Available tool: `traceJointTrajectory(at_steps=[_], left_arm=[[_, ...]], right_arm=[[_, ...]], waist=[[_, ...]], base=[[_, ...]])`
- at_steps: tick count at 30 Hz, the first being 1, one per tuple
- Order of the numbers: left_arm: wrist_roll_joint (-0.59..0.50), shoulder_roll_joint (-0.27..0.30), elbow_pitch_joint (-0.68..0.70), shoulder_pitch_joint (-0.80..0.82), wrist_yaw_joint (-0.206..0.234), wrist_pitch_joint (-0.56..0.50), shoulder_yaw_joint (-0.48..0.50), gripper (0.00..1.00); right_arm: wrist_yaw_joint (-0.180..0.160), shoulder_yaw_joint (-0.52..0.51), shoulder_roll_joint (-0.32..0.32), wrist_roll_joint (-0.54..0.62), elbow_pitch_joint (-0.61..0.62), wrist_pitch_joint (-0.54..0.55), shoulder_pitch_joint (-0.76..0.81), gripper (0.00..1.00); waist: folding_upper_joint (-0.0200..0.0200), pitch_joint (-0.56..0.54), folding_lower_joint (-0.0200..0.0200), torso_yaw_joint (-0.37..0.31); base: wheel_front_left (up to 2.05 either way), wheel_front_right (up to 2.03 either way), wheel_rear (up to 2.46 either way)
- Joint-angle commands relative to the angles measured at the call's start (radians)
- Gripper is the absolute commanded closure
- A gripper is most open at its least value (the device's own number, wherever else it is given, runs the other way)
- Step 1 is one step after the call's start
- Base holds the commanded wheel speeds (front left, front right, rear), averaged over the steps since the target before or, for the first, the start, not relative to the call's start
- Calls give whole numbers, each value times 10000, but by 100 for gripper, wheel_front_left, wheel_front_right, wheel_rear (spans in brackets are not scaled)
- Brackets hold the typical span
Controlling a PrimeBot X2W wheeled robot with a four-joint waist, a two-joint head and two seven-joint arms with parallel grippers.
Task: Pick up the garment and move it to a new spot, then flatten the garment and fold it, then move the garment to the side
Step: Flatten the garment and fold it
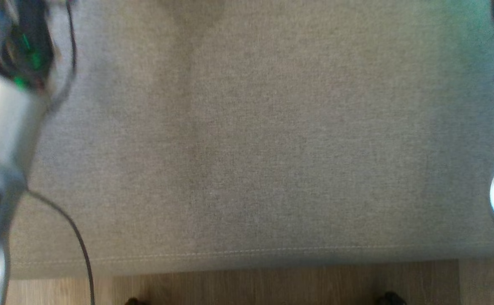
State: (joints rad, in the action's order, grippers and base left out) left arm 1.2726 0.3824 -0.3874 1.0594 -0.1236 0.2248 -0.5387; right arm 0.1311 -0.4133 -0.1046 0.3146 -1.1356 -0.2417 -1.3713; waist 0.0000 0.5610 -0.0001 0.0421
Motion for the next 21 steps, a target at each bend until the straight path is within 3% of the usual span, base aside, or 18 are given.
traceJointTrajectory(at_steps=[1,8,12,21], left_arm=[[233,746,731,-406,-69,106,272,100],[769,1674,2144,-4120,-70,271,102,100],[1127,1878,2678,-6340,24,339,491,100],[734,1898,4206,-9413,776,366,1431,100]], right_arm=[[-4,75,54,9,186,-125,146,100],[-4,525,148,-701,-440,-180,1980,100],[-4,1149,83,-1197,-503,-194,3247,100],[-4,2044,-404,-2464,1573,-199,6114,100]], waist=[[0,-651,1,4],[0,-1963,1,-158],[0,-2681,1,-276],[0,-3187,1,-352]], base=[[0,0,0],[0,0,0],[0,0,0],[0,0,0]])
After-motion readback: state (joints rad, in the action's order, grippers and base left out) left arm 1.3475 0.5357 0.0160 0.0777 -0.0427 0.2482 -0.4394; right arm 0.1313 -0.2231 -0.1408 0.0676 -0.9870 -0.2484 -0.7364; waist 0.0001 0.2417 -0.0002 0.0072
